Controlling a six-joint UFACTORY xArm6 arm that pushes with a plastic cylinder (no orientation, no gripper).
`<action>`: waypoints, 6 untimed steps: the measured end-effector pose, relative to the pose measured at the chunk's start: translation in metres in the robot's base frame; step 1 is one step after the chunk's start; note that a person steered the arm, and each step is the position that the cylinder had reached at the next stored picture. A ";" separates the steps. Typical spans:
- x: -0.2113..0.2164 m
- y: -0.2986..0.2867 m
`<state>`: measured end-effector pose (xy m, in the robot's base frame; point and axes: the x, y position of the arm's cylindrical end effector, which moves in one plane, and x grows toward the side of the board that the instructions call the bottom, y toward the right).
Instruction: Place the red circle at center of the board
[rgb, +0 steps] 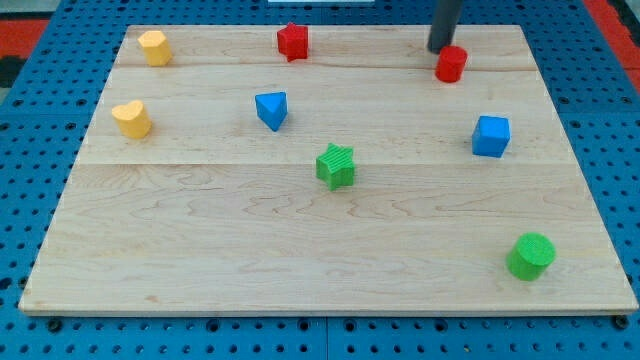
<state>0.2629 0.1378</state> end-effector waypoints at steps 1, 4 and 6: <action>0.008 0.007; 0.023 0.055; 0.064 -0.058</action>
